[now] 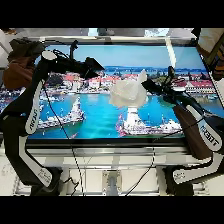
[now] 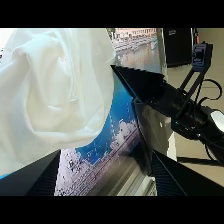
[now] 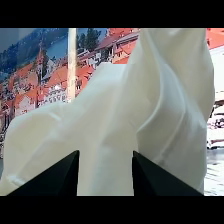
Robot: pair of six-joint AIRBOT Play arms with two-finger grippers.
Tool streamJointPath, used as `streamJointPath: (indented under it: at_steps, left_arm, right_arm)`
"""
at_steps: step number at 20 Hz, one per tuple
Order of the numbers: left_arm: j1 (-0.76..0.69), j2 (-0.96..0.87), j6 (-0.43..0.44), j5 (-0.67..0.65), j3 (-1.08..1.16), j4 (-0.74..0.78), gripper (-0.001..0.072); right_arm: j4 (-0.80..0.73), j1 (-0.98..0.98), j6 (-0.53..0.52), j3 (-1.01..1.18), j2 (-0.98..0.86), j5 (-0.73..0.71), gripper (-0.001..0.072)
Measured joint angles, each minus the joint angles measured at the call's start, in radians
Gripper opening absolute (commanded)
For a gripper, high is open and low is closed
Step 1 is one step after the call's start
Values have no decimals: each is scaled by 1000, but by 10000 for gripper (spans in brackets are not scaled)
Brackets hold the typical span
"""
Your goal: Fold the shirts.
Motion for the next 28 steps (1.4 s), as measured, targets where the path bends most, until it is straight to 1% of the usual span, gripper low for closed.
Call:
streamJointPath:
  at_steps: [3, 5, 7, 8, 11, 15, 20, 21, 22, 23, 26, 28]
  left_arm:
    - [0, 0, 5, -5, 0, 0, 640]
    - [0, 0, 8, -17, 0, 1, 640]
    - [0, 0, 11, -21, 0, 0, 639]
    - [0, 0, 12, -21, 0, 0, 639]
    - [0, 0, 17, -23, 0, 1, 639]
    - [0, 0, 22, -23, 0, 0, 638]
    - [0, 0, 29, -23, 0, 0, 638]
    - [0, 0, 30, -23, 0, 0, 638]
    - [0, 0, 31, -23, 0, 0, 638]
    - [0, 0, 32, -23, 0, 0, 638]
    - [0, 0, 35, -23, 0, 1, 629]
    - [0, 0, 37, -21, 0, 7, 630]
  right_arm:
    - [-64, 0, 7, 5, 15, -24, 366]
    - [-117, -6, 35, 6, 27, -40, 371]
    - [-198, -12, 98, 7, 33, -41, 375]
    - [-252, -16, 141, 7, 35, -31, 395]
    - [-369, -18, 238, 7, 37, -12, 394]
    - [-421, -18, 290, 7, 37, 2, 395]
    - [-423, -17, 320, 8, -5, 38, 390]
    - [-417, -14, 323, 8, -18, 48, 373]
    - [-411, -8, 325, 8, -29, 49, 245]
    - [-407, -3, 325, 9, -37, 52, 22]
    - [-411, 2, 323, 45, -42, 60, 28]
    - [-422, 1, 319, 102, -13, 77, 27]
